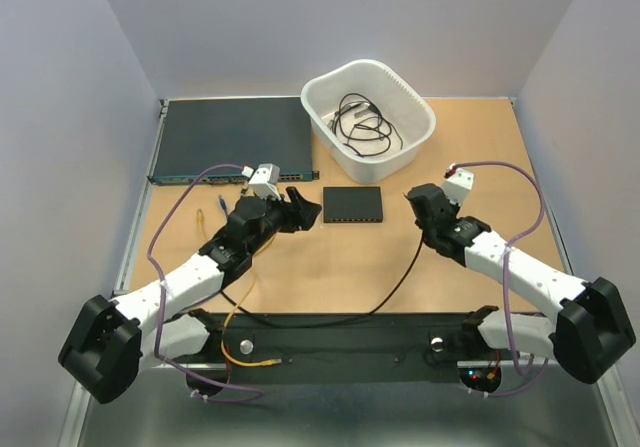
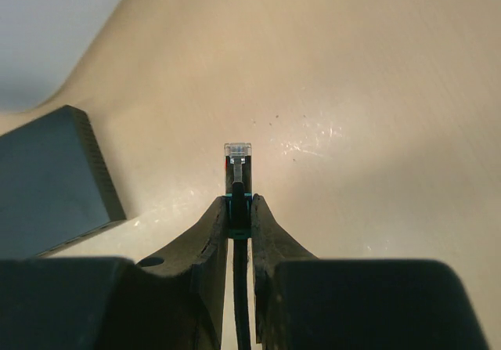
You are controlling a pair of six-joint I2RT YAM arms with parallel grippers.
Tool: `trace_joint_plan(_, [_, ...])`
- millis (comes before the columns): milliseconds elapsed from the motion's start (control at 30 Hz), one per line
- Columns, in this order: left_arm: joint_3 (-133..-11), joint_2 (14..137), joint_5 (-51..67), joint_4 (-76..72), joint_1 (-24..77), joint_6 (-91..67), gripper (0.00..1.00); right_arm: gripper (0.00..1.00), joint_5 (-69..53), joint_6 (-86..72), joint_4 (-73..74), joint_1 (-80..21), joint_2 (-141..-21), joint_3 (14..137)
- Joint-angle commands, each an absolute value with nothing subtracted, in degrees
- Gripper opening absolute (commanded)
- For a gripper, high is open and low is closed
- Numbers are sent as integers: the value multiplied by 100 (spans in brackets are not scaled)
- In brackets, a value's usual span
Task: Insert the plug into the switch port
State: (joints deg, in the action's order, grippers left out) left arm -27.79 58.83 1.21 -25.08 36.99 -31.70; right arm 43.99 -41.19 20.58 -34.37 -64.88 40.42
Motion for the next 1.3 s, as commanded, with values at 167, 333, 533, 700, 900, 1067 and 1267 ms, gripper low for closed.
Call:
trace_joint_plan(167, [-3410, 7161, -255, -3014, 3674, -2945, 73, 1, 3386, -3885, 1504, -2804, -7978, 4403])
trace_joint_plan(333, [-3428, 7715, -263, -3313, 3665, -2813, 72, 0, 3059, -3806, 863, -2769, -8795, 4640])
trace_joint_plan(533, [-3559, 8401, -229, -3498, 3656, -2988, 71, 0, 2813, -3709, 405, -2777, -9588, 5062])
trace_joint_plan(700, [-3901, 8964, -71, -3586, 3604, -3383, 70, 0, 2594, -3604, 308, -2769, -10194, 5545])
trace_joint_plan(900, [-4060, 9501, -26, -3805, 3569, -3516, 69, 0, 1996, -3490, 106, -2777, -10573, 5836])
trace_joint_plan(1067, [-4061, 9799, 360, -4051, 3542, -3638, 66, 0, 1592, -3366, -245, -2795, -10591, 5783])
trace_joint_plan(1267, [-3412, 9739, 817, -4719, 3647, -4245, 62, 0, 1231, -3182, -632, -3155, -10547, 5581])
